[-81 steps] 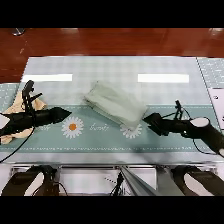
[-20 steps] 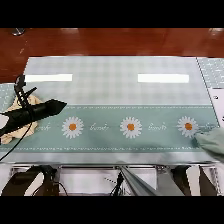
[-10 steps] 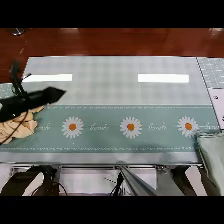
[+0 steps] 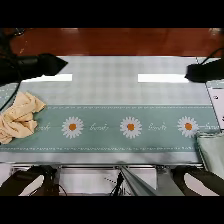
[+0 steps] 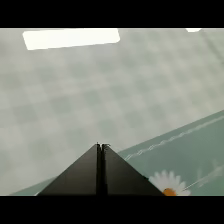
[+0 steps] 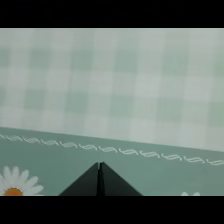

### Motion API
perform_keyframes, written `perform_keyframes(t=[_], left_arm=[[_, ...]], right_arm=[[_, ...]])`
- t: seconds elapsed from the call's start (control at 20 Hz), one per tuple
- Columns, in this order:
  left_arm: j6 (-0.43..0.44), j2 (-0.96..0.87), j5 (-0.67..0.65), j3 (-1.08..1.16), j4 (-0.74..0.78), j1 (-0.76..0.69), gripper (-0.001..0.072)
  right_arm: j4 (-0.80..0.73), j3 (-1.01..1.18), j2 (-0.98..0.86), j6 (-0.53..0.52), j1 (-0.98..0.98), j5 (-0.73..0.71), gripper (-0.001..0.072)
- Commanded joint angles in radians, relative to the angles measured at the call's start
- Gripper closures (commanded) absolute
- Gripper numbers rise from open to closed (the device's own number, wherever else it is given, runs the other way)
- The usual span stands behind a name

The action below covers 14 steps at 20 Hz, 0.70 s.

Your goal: Fold the shirts.

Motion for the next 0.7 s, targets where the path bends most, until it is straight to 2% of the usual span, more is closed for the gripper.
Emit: perform_keyframes(t=[0.0, 0.1, 0.35, 0.65], left_arm=[[-0.158, -0.062, -0.057, -0.026, 0.305, -0.041, 0.0688], [-0.182, -0.085, -0.057, -0.042, 0.306, -0.040, 0.0688], [-0.189, -0.101, -0.114, -0.047, 0.294, -0.041, 0.0688], [-0.189, -0.102, -0.098, -0.047, 0.295, -0.040, 0.0688]], right_arm=[[-0.244, -0.103, -0.082, 0.179, 0.195, -0.031, 0.0691], [-0.207, -0.123, -0.109, 0.265, 0.194, -0.027, 0.0690], [-0.208, -0.124, -0.119, 0.271, 0.194, -0.012, 0.0690], [-0.209, -0.124, -0.119, 0.271, 0.194, -0.019, 0.0690]])
